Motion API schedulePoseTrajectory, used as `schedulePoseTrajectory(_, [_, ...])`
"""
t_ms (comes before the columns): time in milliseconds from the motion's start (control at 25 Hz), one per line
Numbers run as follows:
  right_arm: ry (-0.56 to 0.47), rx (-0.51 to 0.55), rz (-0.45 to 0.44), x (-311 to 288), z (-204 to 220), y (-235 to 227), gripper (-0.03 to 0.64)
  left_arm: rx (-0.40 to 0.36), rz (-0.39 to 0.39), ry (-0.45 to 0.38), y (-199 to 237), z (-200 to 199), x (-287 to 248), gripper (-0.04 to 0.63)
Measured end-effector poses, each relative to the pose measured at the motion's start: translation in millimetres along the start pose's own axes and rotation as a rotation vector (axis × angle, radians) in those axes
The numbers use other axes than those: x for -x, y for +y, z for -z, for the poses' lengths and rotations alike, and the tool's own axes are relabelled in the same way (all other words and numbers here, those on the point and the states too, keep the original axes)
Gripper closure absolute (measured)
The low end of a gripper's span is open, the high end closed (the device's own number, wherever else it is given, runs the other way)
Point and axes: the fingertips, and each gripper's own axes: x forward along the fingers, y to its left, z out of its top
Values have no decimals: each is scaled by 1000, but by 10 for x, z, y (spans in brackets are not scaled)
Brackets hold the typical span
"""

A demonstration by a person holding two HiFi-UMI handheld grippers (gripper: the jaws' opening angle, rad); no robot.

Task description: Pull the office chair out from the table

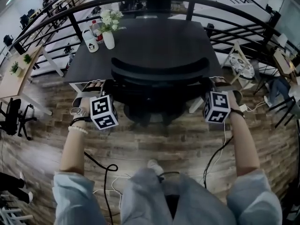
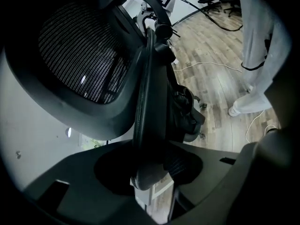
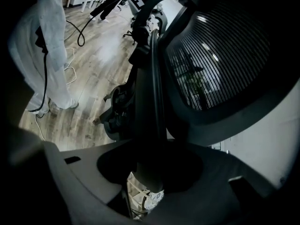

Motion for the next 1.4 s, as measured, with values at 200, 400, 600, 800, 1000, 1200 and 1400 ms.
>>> schedulePoseTrajectory(200, [-8, 0, 1, 55, 13, 55, 454, 13, 23, 47, -52, 9, 30, 425])
schedulePoseTrajectory(400, [-26, 4, 12, 214, -3, 192, 454, 27, 24, 82, -177, -14, 182, 423])
schedulePoseTrajectory(600, [-26, 2, 3, 400, 113, 391, 453, 37, 32, 71, -437, -170, 474, 423])
schedulePoseTrajectory(800, [-43, -18, 6, 659, 332, 596, 448, 37, 34, 33, -810, -491, 848, 425])
schedulePoseTrajectory(1000, [-65, -12, 16, 947, 421, 908, 446, 42, 43, 43, -1172, -672, 1227, 426])
schedulePoseTrajectory(1200, [-74, -4, 23, 1261, 465, 1195, 446, 53, 39, 56, -1444, -813, 1558, 426])
schedulePoseTrajectory(1400, [-76, -1, 31, 1602, 438, 1522, 446, 49, 18, 80, -1711, -798, 1830, 426])
